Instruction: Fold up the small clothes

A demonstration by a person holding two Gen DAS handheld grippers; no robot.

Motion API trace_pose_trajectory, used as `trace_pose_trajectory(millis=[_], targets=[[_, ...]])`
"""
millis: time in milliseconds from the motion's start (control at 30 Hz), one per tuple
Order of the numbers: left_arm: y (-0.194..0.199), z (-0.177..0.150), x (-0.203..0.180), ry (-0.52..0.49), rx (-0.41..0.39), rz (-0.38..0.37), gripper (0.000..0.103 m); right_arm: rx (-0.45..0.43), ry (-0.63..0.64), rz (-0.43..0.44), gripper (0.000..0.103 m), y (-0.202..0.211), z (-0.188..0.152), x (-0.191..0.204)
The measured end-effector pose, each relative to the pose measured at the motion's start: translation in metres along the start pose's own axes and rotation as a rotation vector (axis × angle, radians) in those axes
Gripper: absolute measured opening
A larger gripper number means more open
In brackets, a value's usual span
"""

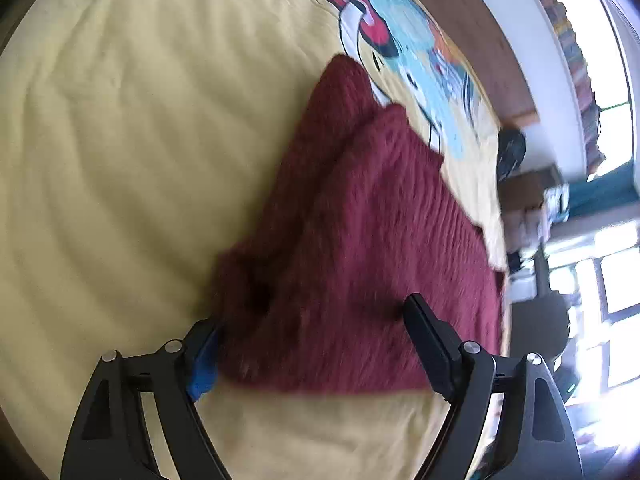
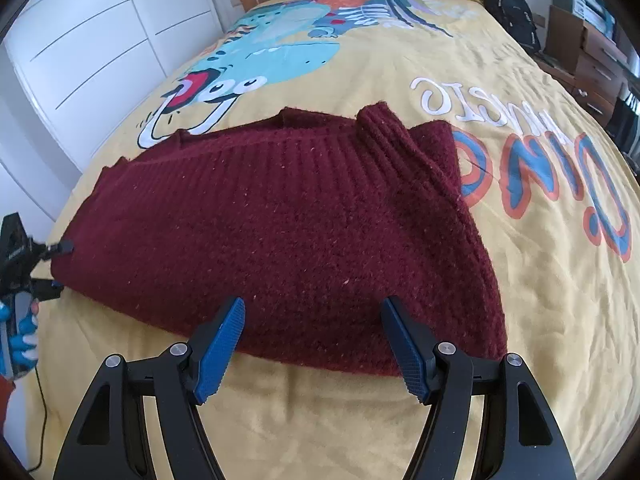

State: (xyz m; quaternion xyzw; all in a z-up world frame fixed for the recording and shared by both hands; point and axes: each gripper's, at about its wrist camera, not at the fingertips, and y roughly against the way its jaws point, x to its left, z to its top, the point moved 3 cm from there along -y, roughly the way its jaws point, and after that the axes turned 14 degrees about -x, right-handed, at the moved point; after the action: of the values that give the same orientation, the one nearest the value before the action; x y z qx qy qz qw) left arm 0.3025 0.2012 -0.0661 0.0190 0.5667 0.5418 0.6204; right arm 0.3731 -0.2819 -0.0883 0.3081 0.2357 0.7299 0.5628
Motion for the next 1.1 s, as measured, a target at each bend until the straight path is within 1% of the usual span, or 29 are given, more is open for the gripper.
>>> trace_pose_trajectory(millis=[200, 267, 300, 333, 367, 433, 500, 600, 800, 1000, 1100], targets=[[-0.013, 0.029, 0.001, 0.113, -0.029, -0.057, 0.077, -0.007, 0.005, -0.006, 0.073, -0.001, 0.004, -0.005], [-0.015, 0.037, 0.002, 0.133, -0.040, -0.061, 0.071, -0.009, 0.001, -0.009, 0.073, 0.000, 0.004, -0.009], [-0.017, 0.039, 0.002, 0.135, -0.039, -0.057, 0.062, -0.011, -0.001, -0.010, 0.073, 0.001, 0.004, -0.010], [-0.018, 0.042, 0.002, 0.137, -0.036, -0.050, 0.047, -0.012, -0.003, -0.010, 0.073, 0.001, 0.005, -0.012], [-0.018, 0.042, 0.002, 0.133, -0.031, -0.040, 0.041, -0.013, -0.004, -0.010, 0.073, 0.002, 0.004, -0.013], [-0.017, 0.044, -0.003, 0.106, -0.029, -0.013, 0.035, -0.012, -0.008, -0.006, 0.073, 0.004, 0.004, -0.016], [-0.012, 0.044, -0.010, 0.073, -0.035, 0.006, 0.033, -0.015, -0.017, -0.005, 0.073, 0.008, 0.003, -0.021], [-0.002, 0.045, -0.024, 0.060, -0.050, 0.003, 0.031, -0.018, -0.033, -0.003, 0.073, 0.015, 0.001, -0.030], [0.004, 0.037, -0.078, -0.015, -0.054, -0.023, 0.030, -0.019, -0.058, -0.003, 0.073, 0.030, -0.011, -0.046], [-0.016, 0.014, -0.146, -0.079, -0.019, -0.054, 0.029, -0.013, -0.069, -0.003, 0.073, 0.044, -0.027, -0.061], [-0.029, 0.005, -0.171, -0.085, -0.004, -0.071, 0.029, -0.018, -0.089, -0.010, 0.073, 0.055, -0.035, -0.077]])
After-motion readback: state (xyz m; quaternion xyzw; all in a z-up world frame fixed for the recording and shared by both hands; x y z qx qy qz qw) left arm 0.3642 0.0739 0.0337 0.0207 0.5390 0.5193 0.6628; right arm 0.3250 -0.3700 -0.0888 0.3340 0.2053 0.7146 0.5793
